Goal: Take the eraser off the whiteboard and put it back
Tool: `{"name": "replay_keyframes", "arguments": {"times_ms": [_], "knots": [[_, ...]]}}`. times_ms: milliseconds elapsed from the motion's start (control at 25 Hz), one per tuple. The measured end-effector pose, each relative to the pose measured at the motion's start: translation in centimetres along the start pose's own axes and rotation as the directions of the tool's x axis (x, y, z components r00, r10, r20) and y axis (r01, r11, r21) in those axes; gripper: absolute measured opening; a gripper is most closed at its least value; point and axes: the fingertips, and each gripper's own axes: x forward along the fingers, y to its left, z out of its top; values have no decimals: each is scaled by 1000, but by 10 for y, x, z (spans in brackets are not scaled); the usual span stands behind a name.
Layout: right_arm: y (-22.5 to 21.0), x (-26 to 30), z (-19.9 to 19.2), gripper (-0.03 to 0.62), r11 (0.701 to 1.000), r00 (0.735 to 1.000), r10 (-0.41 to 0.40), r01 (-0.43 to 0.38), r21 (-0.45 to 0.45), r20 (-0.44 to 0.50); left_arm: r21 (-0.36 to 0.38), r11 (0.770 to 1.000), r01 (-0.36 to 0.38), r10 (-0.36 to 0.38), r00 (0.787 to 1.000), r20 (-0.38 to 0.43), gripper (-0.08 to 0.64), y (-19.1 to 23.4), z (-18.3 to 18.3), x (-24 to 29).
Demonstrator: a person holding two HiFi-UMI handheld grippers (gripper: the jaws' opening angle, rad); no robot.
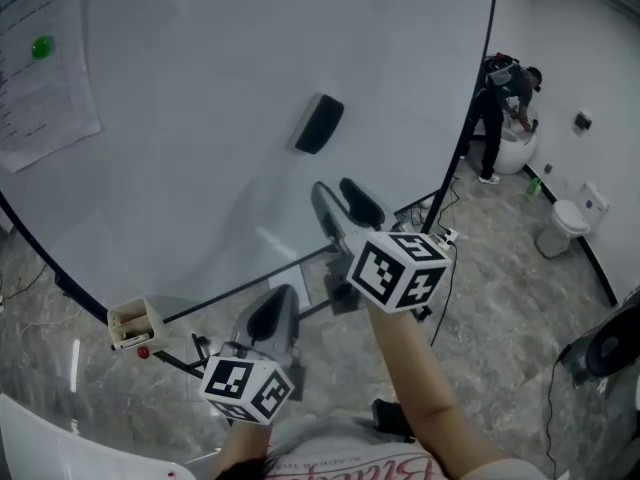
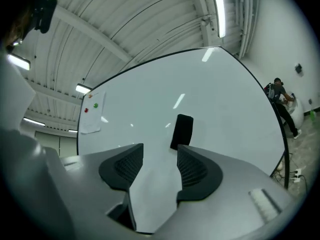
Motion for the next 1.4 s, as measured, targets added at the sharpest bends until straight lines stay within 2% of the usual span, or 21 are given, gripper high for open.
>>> {"name": "replay_keyframes", "arguments": {"times_ms": [160,440,680,880,1240,1400], "knots": [[-21,36,15,220,999,999,-32,32,39,13,-6,1000,-16,16,1000,-1,0,3,-1,12],[-56,97,17,262,986,996,-79,85,143,-50,-13,998,-69,69,998,11,0,17,0,26],[-61,122,20,270,985,996,-76,83,151,-49,-22,994,-104,105,994,22,0,32,4,33],[-65,125,23,249,983,994,-111,112,148,-14,-20,993,-117,117,993,24,0,38,5,36],[-66,113,24,236,985,995,-101,102,136,-16,-25,994,-106,106,994,21,0,35,1,40],[-58,98,25,236,989,997,-73,73,131,-7,-24,995,-97,98,995,19,0,32,1,41]]}}
